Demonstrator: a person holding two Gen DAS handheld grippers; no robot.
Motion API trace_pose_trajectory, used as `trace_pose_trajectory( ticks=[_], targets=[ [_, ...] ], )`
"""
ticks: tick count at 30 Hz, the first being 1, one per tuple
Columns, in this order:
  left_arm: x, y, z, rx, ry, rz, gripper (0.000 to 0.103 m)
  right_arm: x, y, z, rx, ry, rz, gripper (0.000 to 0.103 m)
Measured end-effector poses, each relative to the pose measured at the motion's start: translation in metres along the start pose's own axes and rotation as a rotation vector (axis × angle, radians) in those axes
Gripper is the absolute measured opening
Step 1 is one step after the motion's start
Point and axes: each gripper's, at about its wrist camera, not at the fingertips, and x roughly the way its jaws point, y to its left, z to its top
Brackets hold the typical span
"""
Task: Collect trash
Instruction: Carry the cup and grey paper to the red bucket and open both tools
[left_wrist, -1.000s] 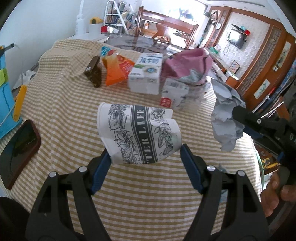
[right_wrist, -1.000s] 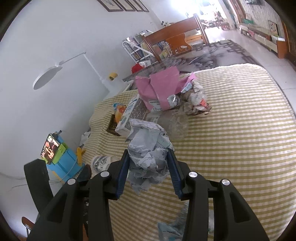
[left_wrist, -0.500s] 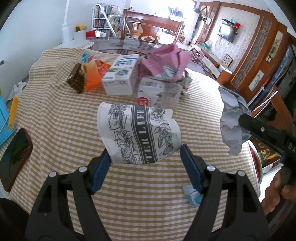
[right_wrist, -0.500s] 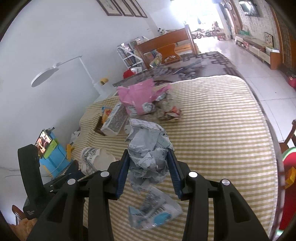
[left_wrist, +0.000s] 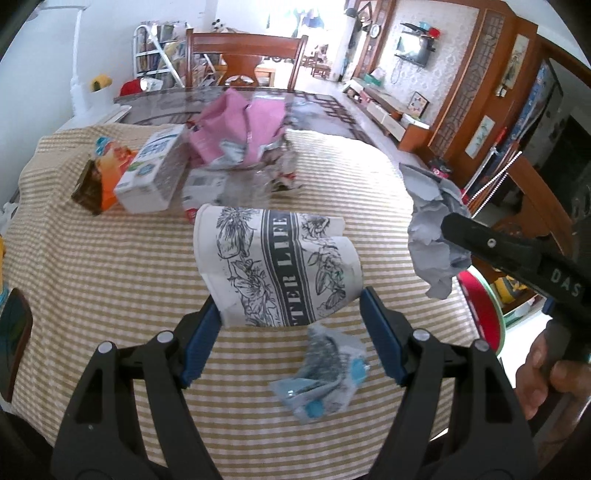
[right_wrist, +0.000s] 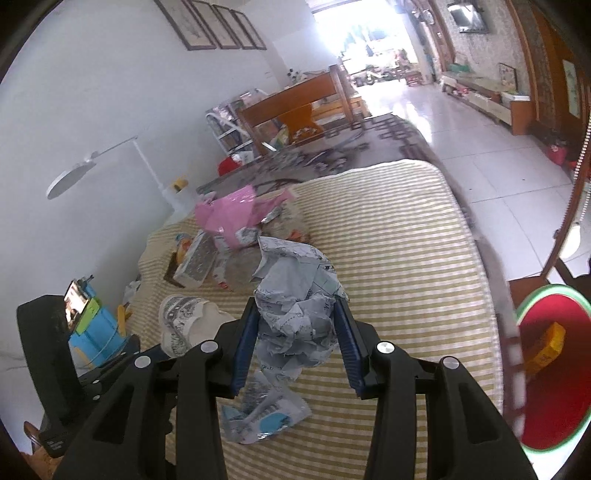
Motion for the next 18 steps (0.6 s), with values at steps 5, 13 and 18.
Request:
trace_pose_trajectory(
  ticks=[5, 13, 18],
  targets=[
    [0.004, -0.02, 0.007, 0.02, 0.009, -0.049, 0.072, -0.016, -0.028, 0.005, 0.082, -0.036, -0.06, 0.04],
    [0.015, -0.058, 0.012, 0.064, 0.025, -0.13, 0.072, -0.047, -0.088, 0.011, 0.243, -0.122, -0.158, 0.04],
    [0.031, -0.089, 0.018, 0.078, 0.08, -0.246, 0.072, -0.074, -0.126, 0.008, 0.353, -0.203, -0.268, 0.041]
  ],
)
